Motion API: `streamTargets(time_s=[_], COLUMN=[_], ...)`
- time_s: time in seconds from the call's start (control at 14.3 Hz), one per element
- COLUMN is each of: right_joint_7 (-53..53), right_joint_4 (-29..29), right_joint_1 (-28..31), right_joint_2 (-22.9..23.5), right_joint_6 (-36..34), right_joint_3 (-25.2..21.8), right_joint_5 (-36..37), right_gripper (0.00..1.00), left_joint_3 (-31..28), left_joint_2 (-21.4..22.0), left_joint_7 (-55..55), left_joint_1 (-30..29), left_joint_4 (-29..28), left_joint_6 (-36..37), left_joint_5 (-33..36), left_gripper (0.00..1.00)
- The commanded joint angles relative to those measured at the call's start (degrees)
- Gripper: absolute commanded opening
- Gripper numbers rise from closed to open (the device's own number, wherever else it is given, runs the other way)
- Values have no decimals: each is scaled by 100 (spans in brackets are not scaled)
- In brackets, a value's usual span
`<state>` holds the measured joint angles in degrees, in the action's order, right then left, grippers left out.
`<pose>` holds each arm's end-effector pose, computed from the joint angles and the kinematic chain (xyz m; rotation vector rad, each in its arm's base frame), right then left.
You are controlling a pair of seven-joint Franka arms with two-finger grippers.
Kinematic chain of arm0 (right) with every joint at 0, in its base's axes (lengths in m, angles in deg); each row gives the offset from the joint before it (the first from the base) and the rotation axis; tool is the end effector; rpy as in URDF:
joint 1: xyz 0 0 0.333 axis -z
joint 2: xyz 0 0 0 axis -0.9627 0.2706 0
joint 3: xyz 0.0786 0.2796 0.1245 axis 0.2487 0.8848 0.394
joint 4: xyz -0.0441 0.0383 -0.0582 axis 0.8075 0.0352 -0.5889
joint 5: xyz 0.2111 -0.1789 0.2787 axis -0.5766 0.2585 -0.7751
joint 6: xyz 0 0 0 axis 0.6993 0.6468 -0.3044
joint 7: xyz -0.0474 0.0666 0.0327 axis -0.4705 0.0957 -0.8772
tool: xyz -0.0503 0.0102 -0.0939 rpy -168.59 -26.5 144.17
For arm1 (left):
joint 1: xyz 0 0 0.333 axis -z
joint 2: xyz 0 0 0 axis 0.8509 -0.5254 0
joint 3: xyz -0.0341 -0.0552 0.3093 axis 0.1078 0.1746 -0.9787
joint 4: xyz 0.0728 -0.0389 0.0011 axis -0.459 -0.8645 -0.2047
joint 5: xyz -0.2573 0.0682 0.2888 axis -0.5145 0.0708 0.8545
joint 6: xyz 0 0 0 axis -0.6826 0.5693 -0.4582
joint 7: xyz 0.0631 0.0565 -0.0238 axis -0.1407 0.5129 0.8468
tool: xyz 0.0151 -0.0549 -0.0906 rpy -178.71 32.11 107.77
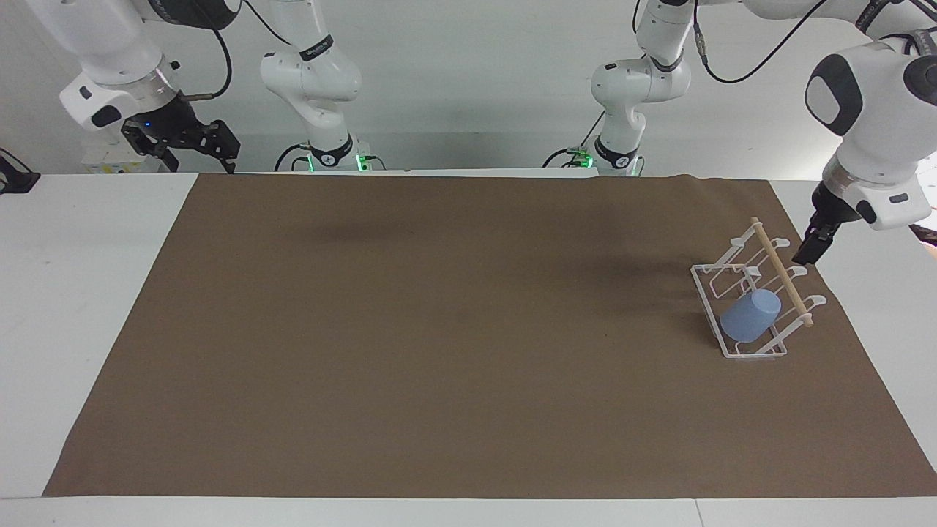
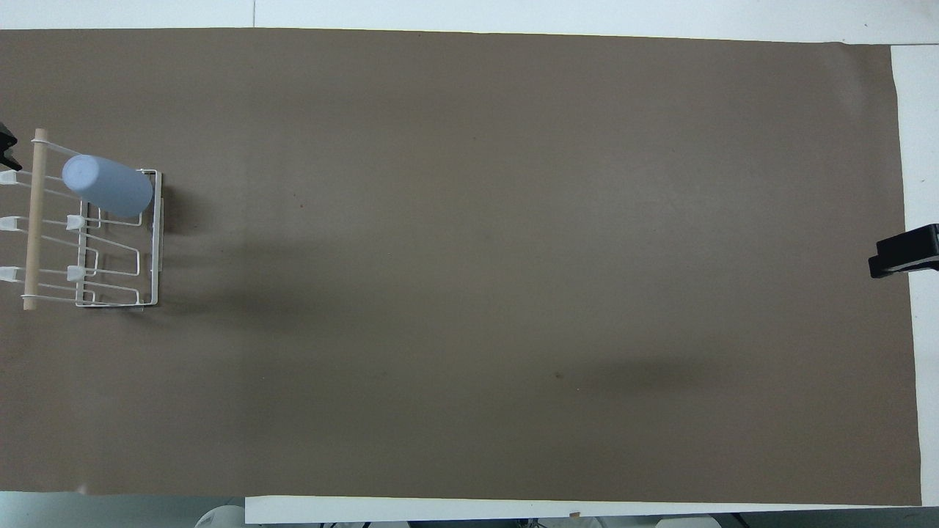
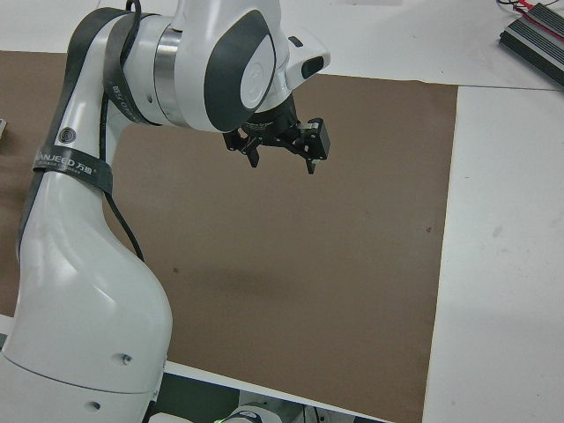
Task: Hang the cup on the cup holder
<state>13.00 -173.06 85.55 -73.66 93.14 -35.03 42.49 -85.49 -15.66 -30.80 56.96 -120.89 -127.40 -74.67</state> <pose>0.4946 -0.0585 0.6277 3.0927 -0.0547 -0.2343 0.5772 0.0234 0.5735 -2.8529 -0.7729 -0.0065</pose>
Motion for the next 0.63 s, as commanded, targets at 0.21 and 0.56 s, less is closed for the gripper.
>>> streamTargets(time_s=[0.21, 0.56], right_joint_7=[33, 33], right_joint_4=[15, 23], right_joint_1=[17, 0], right_joint_2=[-25, -25], right_joint_6=[-56, -47], right_joint_3=[19, 19], right_joint_5=[88, 88], right_gripper=[99, 99], left_joint_3=[63, 203], left_joint_2=[504, 787], left_joint_7=[-2482, -3513], left_joint_1=[204, 512], left_joint_4=[-79, -70], left_joint_6=[856, 1105], left_joint_5=[-991, -1168], left_gripper=[99, 100])
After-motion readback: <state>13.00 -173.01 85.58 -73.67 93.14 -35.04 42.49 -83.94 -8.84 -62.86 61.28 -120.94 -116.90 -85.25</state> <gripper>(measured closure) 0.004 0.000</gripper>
